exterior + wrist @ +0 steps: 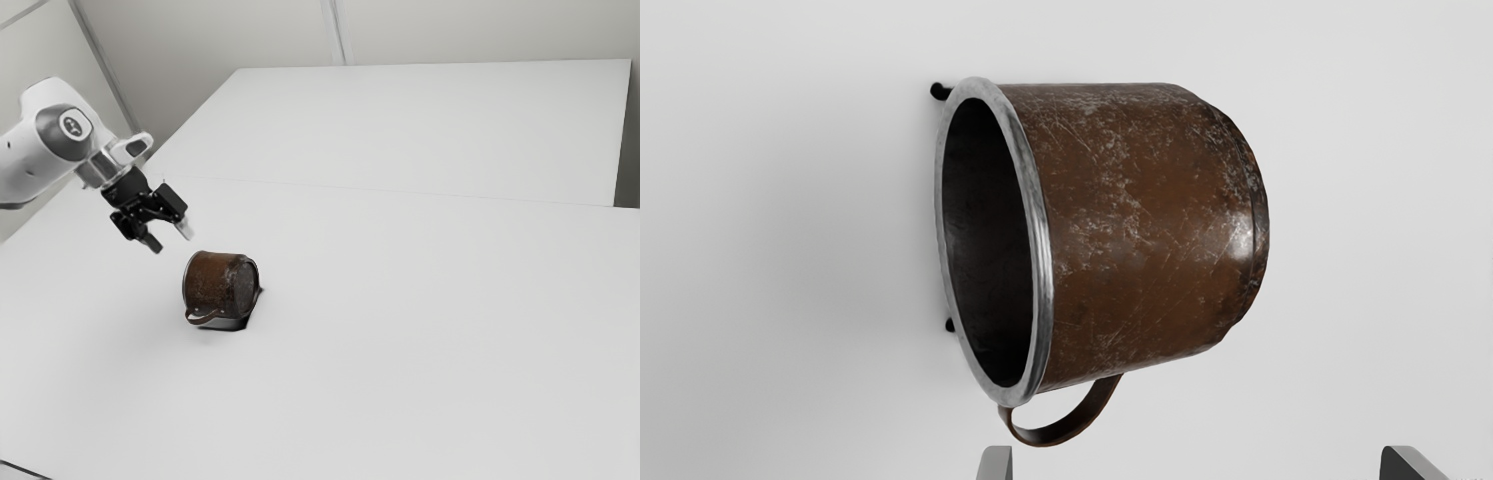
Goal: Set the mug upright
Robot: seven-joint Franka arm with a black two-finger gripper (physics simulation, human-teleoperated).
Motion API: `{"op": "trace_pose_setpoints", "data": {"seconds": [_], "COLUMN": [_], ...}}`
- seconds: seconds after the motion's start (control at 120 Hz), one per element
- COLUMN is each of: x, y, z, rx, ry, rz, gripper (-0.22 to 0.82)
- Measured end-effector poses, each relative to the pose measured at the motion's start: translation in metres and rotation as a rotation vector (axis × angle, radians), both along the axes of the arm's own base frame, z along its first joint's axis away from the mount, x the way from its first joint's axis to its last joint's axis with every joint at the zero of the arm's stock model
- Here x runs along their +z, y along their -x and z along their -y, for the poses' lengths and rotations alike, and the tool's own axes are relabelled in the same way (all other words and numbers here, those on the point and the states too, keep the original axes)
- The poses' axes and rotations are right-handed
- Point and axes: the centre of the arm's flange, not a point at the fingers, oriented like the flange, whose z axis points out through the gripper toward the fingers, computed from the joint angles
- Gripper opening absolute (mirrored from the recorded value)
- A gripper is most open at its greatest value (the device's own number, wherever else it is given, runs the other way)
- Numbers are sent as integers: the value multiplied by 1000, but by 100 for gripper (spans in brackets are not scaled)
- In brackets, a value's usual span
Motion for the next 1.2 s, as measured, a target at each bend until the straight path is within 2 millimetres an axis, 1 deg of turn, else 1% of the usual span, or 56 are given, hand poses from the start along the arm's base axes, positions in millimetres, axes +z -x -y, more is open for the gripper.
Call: {"op": "trace_pose_setpoints", "data": {"seconds": [0.117,0.242,0.392,0.467,0.592,0.817,0.875,0.967,1.0,1.033,1.2], "x": [-26,-44,-61,-64,-69,-100,-109,-115,-115,-115,-114], "y": [5,2,-3,-5,-7,-5,-3,-1,0,-1,-1], "z": [-10,-17,-19,-20,-17,-19,-17,-14,-14,-13,-7], "rx": [21,31,28,28,22,34,41,52,52,51,38], "ry": [52,102,155,183,236,329,360,412,426,440,489], "rz": [5,35,73,100,142,171,175,188,194,201,229], "gripper": [60,60,60,60,60,60,60,60,58,53,16]}}
